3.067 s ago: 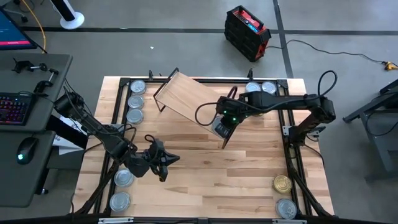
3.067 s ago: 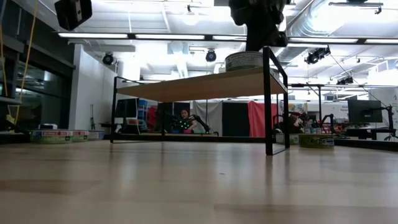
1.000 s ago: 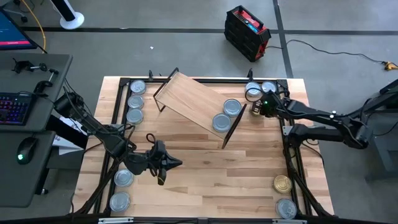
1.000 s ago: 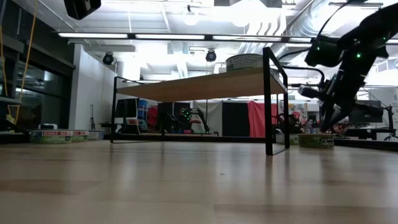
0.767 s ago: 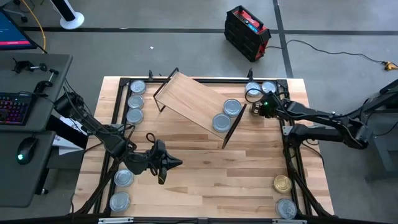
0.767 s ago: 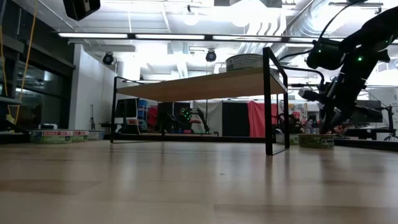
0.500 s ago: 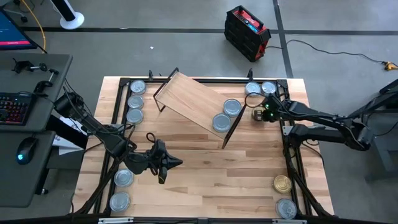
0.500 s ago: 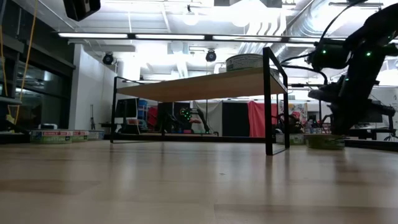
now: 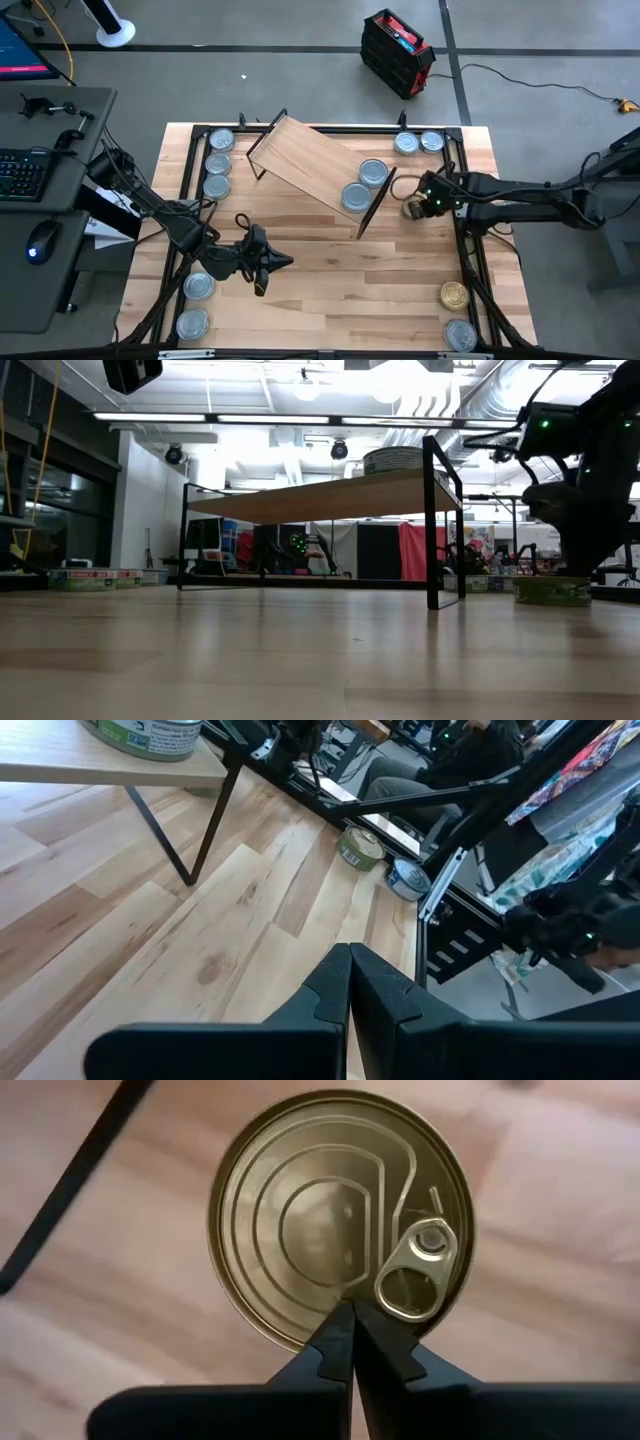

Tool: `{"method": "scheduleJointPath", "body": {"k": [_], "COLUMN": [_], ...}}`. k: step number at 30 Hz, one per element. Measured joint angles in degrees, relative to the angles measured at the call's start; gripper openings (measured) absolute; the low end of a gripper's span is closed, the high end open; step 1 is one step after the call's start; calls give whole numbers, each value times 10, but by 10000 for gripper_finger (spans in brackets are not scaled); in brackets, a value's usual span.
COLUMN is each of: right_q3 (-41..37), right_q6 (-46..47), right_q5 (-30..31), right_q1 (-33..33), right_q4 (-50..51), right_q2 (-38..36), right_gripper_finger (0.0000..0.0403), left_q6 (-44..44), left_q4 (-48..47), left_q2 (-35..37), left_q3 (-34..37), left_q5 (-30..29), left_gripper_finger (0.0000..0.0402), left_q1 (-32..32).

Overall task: Stack canned seafood by type on shelf
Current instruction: Put the green tuna can on the shelf

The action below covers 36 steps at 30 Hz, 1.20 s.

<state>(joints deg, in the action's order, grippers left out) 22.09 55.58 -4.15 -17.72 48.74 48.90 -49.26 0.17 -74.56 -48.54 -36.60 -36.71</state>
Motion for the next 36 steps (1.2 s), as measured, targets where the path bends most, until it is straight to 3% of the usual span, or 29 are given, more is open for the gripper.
{"method": "scheduleJointPath", "body": {"k": [9, 17, 26, 31, 36], "right_q3": [-3, -3, 42, 159, 327], "right_q6": [120, 234, 267, 202, 83], "right_q5": [-4, 40, 47, 51, 49], "right_q1": [177, 329, 423, 439, 431], "right_q4": [-34, -163, -394, -426, -423], "right_q2": [3, 60, 268, 410, 555], "right_gripper_finger": [0, 0, 0, 0, 0], "left_q6": [0, 32, 29, -6, -11], "left_q4": [-1, -2, -22, -61, -100], "left_q2": [0, 0, 0, 0, 0], "left_q3": [0, 0, 0, 0, 0], "left_q5": [0, 0, 6, 7, 7], "left_gripper_finger": [1, 1, 1, 1, 1], "left_q1": [0, 0, 0, -1, -9]}}
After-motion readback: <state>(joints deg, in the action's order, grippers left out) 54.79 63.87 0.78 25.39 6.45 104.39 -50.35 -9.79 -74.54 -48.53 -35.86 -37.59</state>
